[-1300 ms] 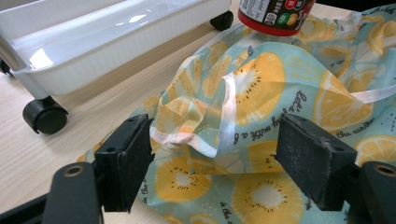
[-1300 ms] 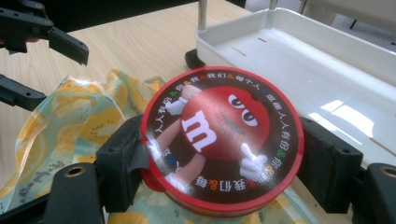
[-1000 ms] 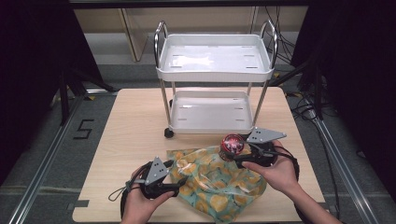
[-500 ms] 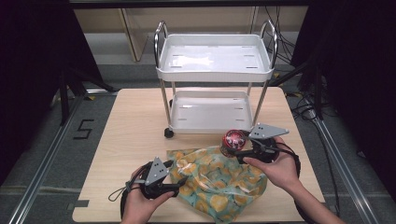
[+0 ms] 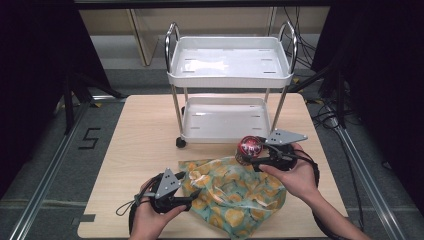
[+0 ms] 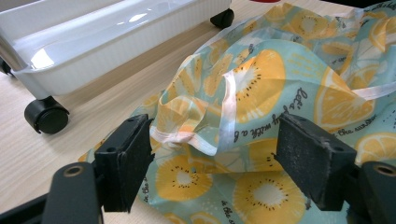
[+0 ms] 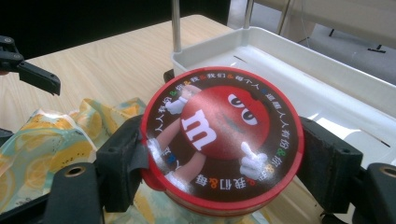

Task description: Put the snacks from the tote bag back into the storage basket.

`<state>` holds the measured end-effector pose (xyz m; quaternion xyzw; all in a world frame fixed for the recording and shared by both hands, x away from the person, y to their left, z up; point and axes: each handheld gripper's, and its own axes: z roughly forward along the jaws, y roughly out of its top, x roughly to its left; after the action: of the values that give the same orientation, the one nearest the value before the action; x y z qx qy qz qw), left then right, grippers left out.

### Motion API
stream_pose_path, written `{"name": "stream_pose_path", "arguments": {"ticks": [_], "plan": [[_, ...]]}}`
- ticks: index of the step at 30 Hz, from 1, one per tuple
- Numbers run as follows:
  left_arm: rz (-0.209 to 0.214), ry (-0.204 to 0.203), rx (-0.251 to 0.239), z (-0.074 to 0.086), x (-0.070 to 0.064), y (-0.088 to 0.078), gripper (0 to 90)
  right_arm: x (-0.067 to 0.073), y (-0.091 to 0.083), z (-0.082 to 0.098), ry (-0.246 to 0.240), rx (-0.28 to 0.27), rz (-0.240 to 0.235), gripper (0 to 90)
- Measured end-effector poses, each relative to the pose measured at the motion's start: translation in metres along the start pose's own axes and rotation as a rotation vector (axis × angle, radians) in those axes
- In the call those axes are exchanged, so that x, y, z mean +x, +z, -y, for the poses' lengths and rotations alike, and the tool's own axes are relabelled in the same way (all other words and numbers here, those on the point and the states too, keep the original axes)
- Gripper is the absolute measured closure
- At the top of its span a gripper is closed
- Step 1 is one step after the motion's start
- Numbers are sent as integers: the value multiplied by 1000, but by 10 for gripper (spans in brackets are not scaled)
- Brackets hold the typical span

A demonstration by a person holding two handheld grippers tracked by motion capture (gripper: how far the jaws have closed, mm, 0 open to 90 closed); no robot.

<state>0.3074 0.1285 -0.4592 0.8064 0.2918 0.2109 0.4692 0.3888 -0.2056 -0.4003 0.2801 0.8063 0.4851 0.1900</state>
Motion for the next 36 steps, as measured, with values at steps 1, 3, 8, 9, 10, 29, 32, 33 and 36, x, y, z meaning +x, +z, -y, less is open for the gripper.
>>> {"name": "stream_pose_path", "arguments": {"ticks": [1, 3, 8, 9, 10, 29, 32, 33, 36], "plan": [[0, -12, 3, 0, -1, 0, 260, 1, 0, 0, 18, 9, -4, 262], [-1, -16, 0, 0, -1, 0, 260, 2, 2, 1, 37, -3, 6, 262], [-14, -25, -9, 0, -1, -1, 260, 1, 3, 1, 27, 9, 4, 262], [-17, -26, -10, 0, -1, -1, 261, 0, 3, 1, 25, 18, 3, 262], [-21, -1, -6, -1, 1, -1, 261, 1, 3, 1, 35, 13, 13, 262], [-17, -2, -13, -1, 0, 0, 261, -7, 6, -3, 56, 24, 52, 262], [-12, -2, -12, -2, -1, -1, 261, -8, 6, -3, 45, 22, 67, 262], [-15, -3, -13, -2, -1, -1, 261, -9, 7, -3, 25, 15, 75, 262], [-14, -5, -20, -2, -1, -1, 261, -10, 8, -2, 35, 12, 76, 262]]}}
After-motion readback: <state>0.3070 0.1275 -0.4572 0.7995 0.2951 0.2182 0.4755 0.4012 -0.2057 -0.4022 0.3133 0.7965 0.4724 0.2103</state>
